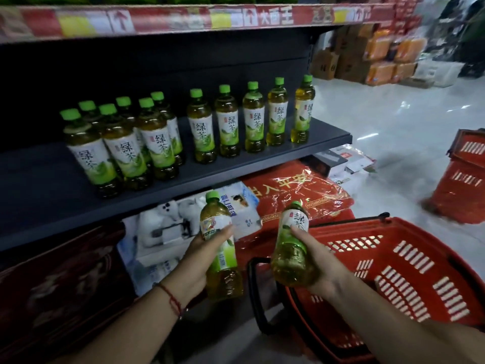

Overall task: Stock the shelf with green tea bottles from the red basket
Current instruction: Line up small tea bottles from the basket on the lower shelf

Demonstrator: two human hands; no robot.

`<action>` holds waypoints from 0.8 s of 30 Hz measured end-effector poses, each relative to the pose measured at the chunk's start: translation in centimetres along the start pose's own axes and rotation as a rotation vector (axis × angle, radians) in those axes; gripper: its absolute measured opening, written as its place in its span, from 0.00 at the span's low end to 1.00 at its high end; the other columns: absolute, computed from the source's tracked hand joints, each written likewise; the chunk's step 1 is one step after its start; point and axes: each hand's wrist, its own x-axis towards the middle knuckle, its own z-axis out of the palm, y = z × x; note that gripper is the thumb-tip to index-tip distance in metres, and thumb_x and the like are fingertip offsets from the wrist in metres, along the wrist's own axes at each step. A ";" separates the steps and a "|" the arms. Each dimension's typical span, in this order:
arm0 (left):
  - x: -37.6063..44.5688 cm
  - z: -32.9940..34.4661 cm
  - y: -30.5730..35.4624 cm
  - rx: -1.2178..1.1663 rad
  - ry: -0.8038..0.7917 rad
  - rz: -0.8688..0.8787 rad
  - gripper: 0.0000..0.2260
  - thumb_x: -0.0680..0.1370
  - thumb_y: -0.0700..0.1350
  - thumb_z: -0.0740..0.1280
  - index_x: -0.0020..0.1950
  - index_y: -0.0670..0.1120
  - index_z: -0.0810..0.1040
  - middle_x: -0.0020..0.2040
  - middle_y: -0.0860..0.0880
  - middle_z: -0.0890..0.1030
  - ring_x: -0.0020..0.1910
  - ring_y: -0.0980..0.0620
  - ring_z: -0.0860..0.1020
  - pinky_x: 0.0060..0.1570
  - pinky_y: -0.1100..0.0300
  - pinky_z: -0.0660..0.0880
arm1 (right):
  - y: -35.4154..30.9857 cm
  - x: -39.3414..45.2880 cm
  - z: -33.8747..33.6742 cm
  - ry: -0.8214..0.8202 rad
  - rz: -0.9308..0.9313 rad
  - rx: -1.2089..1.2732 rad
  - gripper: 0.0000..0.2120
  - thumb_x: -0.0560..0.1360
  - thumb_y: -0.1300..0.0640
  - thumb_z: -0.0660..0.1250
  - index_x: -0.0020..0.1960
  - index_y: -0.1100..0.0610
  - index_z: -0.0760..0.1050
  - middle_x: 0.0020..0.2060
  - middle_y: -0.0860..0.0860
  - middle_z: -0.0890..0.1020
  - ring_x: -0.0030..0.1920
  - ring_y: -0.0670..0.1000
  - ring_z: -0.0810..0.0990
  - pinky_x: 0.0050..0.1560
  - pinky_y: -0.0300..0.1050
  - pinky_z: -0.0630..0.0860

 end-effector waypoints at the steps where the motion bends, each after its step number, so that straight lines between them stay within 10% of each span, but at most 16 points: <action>1: 0.1 -0.2 0.1 -0.035 -0.031 -0.045 0.18 0.76 0.50 0.73 0.64 0.47 0.79 0.56 0.43 0.85 0.55 0.43 0.84 0.57 0.45 0.79 | 0.3 0.3 0.4 0.000 -0.016 -0.047 0.18 0.72 0.51 0.72 0.58 0.59 0.76 0.46 0.62 0.84 0.45 0.61 0.82 0.48 0.57 0.80; 16: 2.0 -3.6 0.1 -0.407 0.087 -0.241 0.27 0.68 0.54 0.76 0.60 0.38 0.78 0.46 0.36 0.82 0.44 0.40 0.82 0.63 0.45 0.75 | 3.4 3.9 4.1 0.047 -0.163 -0.327 0.20 0.70 0.62 0.75 0.59 0.57 0.73 0.41 0.58 0.84 0.37 0.58 0.83 0.40 0.56 0.82; 20: 1.9 -4.6 1.1 -0.323 0.079 -0.108 0.05 0.82 0.43 0.64 0.50 0.46 0.79 0.28 0.46 0.82 0.26 0.52 0.81 0.32 0.65 0.79 | 3.2 4.9 4.4 0.045 -0.301 -0.573 0.25 0.68 0.64 0.77 0.60 0.52 0.72 0.49 0.57 0.84 0.46 0.59 0.85 0.43 0.53 0.83; 24: 1.9 -5.2 1.2 -0.236 0.055 -0.204 0.18 0.78 0.51 0.68 0.32 0.43 0.87 0.32 0.43 0.83 0.26 0.47 0.81 0.27 0.60 0.79 | 3.3 5.3 4.8 -0.017 -0.398 -0.801 0.23 0.67 0.67 0.76 0.55 0.47 0.76 0.45 0.51 0.86 0.41 0.47 0.85 0.38 0.39 0.80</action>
